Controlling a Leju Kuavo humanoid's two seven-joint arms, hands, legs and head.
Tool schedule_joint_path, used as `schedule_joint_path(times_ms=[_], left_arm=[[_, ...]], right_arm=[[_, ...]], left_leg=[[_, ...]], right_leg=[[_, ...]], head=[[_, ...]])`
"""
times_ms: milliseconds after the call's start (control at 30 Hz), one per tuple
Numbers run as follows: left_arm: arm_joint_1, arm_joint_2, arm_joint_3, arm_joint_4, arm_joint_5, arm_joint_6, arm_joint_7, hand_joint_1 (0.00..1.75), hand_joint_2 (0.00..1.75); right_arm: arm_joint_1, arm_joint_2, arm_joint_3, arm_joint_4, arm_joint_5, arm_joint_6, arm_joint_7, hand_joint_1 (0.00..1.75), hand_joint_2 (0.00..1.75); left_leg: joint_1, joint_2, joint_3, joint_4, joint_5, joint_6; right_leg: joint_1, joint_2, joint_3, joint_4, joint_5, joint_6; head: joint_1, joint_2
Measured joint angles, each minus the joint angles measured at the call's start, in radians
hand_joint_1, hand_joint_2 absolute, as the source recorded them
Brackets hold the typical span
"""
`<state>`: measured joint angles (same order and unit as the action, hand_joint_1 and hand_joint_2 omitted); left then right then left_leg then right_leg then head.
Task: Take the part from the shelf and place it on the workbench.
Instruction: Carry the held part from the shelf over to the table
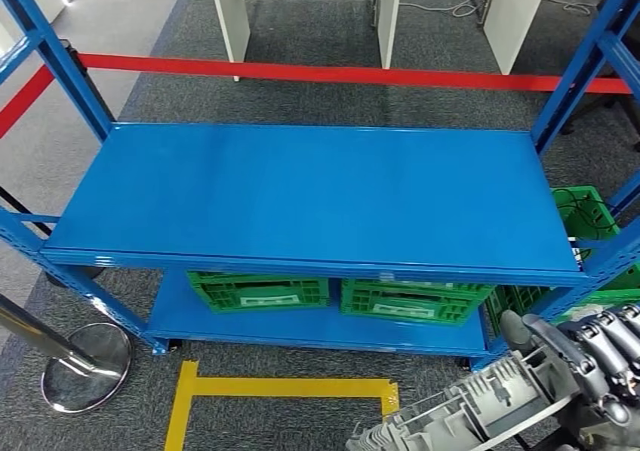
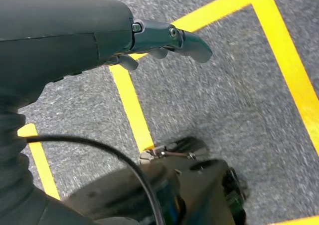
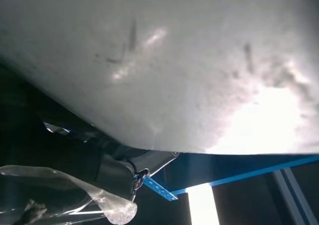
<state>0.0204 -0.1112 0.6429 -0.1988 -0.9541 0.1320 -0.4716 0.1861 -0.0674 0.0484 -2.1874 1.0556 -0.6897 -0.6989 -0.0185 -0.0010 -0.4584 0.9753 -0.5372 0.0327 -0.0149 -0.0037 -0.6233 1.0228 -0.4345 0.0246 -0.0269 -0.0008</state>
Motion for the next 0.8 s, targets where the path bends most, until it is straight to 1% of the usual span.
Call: schedule_joint_path(times_ms=[33,67,100,133,167,200,233,267,300,333,367,400,433,500,533,567,600,633,667,700,733,767,800], left_arm=[[-0.001,0.000,0.000,0.000,0.000,0.000,0.000,0.00,1.75],[-0.002,0.000,0.001,0.001,0.000,0.000,-0.001,0.00,1.75],[-0.003,0.000,0.001,0.001,0.000,0.000,-0.001,0.00,1.75],[-0.003,0.000,0.001,0.001,0.001,0.000,-0.001,0.00,1.75],[-0.003,0.000,0.001,0.001,0.001,0.001,-0.001,0.00,1.75],[-0.003,-0.001,0.001,0.001,0.001,0.001,-0.001,0.00,1.75],[-0.003,-0.001,0.002,0.001,0.003,0.002,-0.001,0.00,1.75],[-0.003,-0.002,0.002,0.001,0.004,0.002,-0.001,0.00,1.75],[-0.003,-0.003,0.003,0.001,0.008,0.003,-0.001,0.00,1.75],[-0.005,-0.004,0.005,0.001,0.013,0.004,-0.001,0.00,1.75],[-0.008,-0.007,0.008,0.001,0.019,0.008,0.001,0.00,1.75],[-0.013,-0.013,0.014,0.001,0.027,0.015,0.007,0.00,1.75],[-0.021,-0.022,0.020,0.001,0.033,0.024,0.015,0.00,1.75],[-0.039,-0.040,0.029,0.001,0.040,0.039,0.034,0.00,1.75],[-0.046,-0.047,0.031,0.001,0.042,0.043,0.039,0.00,1.75],[-0.051,-0.053,0.035,0.001,0.044,0.044,0.041,0.00,1.75],[-0.054,-0.057,0.039,0.001,0.046,0.044,0.041,0.00,1.75],[-0.056,-0.060,0.043,0.001,0.048,0.044,0.041,0.00,1.75],[-0.057,-0.062,0.047,0.001,0.048,0.043,0.039,0.00,1.75],[-0.058,-0.062,0.049,0.001,0.048,0.042,0.037,0.00,1.75],[-0.059,-0.062,0.050,0.001,0.049,0.041,0.035,0.00,1.75],[-0.059,-0.062,0.051,0.001,0.049,0.041,0.034,0.00,1.75],[-0.060,-0.061,0.051,0.001,0.050,0.041,0.033,0.00,1.75]], right_arm=[[0.003,0.000,0.000,0.005,-0.010,0.000,0.000,1.75,1.75],[0.005,0.000,0.000,0.010,-0.021,0.000,0.001,1.75,1.75],[0.006,0.000,0.001,0.016,-0.032,0.000,0.001,1.75,1.75],[0.007,0.000,0.002,0.023,-0.043,0.000,0.001,1.75,1.75],[0.007,0.000,0.003,0.030,-0.052,0.000,0.001,1.75,1.75],[0.007,0.000,0.004,0.037,-0.059,0.000,0.002,1.75,1.75],[0.008,0.000,0.006,0.043,-0.065,0.000,0.002,1.75,1.75],[0.007,0.000,0.008,0.049,-0.069,0.000,0.002,1.75,1.75],[0.007,0.000,0.010,0.055,-0.073,0.000,0.002,1.75,1.75],[0.005,0.000,0.012,0.060,-0.078,0.000,0.002,1.75,1.75],[0.000,0.000,0.017,0.066,-0.084,0.000,0.002,1.75,1.75],[-0.007,0.000,0.023,0.074,-0.089,0.000,0.002,1.75,1.75],[-0.016,0.000,0.032,0.086,-0.093,0.000,0.002,1.75,1.75],[-0.034,0.000,0.052,0.113,-0.098,0.000,0.002,1.75,1.75],[-0.043,0.001,0.062,0.125,-0.100,0.000,0.001,1.75,1.75],[-0.051,0.001,0.071,0.135,-0.104,0.000,0.002,1.75,1.75],[-0.058,0.001,0.079,0.143,-0.107,0.000,0.002,1.75,1.75],[-0.064,0.001,0.087,0.152,-0.109,0.000,0.002,1.75,1.75],[-0.067,0.001,0.094,0.159,-0.111,0.000,0.002,1.75,1.75],[-0.069,0.001,0.100,0.167,-0.113,0.000,0.002,1.75,1.75],[-0.071,0.001,0.106,0.174,-0.115,0.000,0.002,1.75,1.75],[-0.073,0.001,0.111,0.181,-0.117,0.000,0.002,1.75,1.75],[-0.076,0.001,0.115,0.187,-0.119,0.000,0.003,1.75,1.75]], left_leg=[[0.002,0.002,-0.005,-0.008,0.013,0.004],[0.005,0.004,-0.013,-0.015,0.028,0.007],[0.007,0.007,-0.024,-0.018,0.040,0.010],[0.007,0.007,-0.038,-0.016,0.050,0.013],[0.007,0.009,-0.053,-0.013,0.060,0.013],[0.008,0.010,-0.069,-0.009,0.069,0.011],[0.009,0.012,-0.085,-0.004,0.077,0.009],[0.011,0.013,-0.102,0.003,0.085,0.006],[0.013,0.013,-0.117,0.013,0.090,0.001],[0.014,0.012,-0.132,0.024,0.095,-0.004],[0.013,0.012,-0.145,0.036,0.099,-0.010],[0.012,0.011,-0.154,0.047,0.105,-0.015],[0.010,0.011,-0.162,0.052,0.112,-0.020],[0.011,0.008,-0.171,0.057,0.122,-0.030],[0.012,0.007,-0.176,0.064,0.109,-0.036],[0.015,0.005,-0.184,0.087,0.077,-0.042],[0.017,0.004,-0.195,0.126,0.029,-0.047],[0.018,0.004,-0.207,0.182,-0.024,-0.051],[0.020,0.004,-0.217,0.245,-0.067,-0.054],[0.021,0.004,-0.220,0.296,-0.087,-0.055],[0.021,0.004,-0.212,0.323,-0.083,-0.055],[0.021,0.004,-0.190,0.316,-0.060,-0.053],[0.021,0.004,-0.153,0.276,-0.029,-0.049]], right_leg=[[0.000,0.001,-0.007,0.006,-0.014,0.006],[0.000,0.002,-0.017,0.028,-0.044,0.011],[-0.001,0.003,-0.033,0.070,-0.090,0.014],[-0.002,0.003,-0.050,0.129,-0.138,0.019],[-0.003,0.002,-0.063,0.191,-0.172,0.024],[-0.005,0.002,-0.067,0.240,-0.184,0.028],[-0.006,0.002,-0.059,0.261,-0.173,0.033],[-0.009,0.002,-0.032,0.245,-0.146,0.037],[-0.012,0.002,0.012,0.195,-0.117,0.041],[-0.014,0.001,0.064,0.128,-0.107,0.045],[-0.014,0.003,0.111,0.060,-0.109,0.044],[-0.014,0.004,0.141,0.013,-0.121,0.040],[-0.012,0.005,0.151,-0.011,-0.134,0.034],[-0.012,0.003,0.134,-0.016,-0.129,0.013],[-0.013,0.001,0.123,-0.015,-0.121,0.003],[-0.014,-0.002,0.113,-0.016,-0.112,-0.008],[-0.014,-0.003,0.102,-0.016,-0.101,-0.016],[-0.013,-0.003,0.091,-0.016,-0.090,-0.020],[-0.012,-0.003,0.079,-0.015,-0.077,-0.022],[-0.011,-0.003,0.066,-0.014,-0.065,-0.022],[-0.010,-0.004,0.051,-0.012,-0.053,-0.021],[-0.010,-0.004,0.035,-0.010,-0.042,-0.020],[-0.009,-0.004,0.020,-0.008,-0.032,-0.018]], head=[[0.001,0.000],[0.003,0.000],[0.004,0.000],[0.005,0.000],[0.006,0.000],[0.005,0.000],[0.005,0.000],[0.006,0.000],[0.006,0.000],[0.006,0.000],[0.006,0.000],[0.006,0.000],[0.005,0.000],[0.006,0.000],[0.005,0.000],[0.004,0.000],[0.003,0.000],[0.002,0.000],[0.001,0.000],[0.002,0.000],[0.001,0.000],[0.001,0.000],[0.001,0.000]])
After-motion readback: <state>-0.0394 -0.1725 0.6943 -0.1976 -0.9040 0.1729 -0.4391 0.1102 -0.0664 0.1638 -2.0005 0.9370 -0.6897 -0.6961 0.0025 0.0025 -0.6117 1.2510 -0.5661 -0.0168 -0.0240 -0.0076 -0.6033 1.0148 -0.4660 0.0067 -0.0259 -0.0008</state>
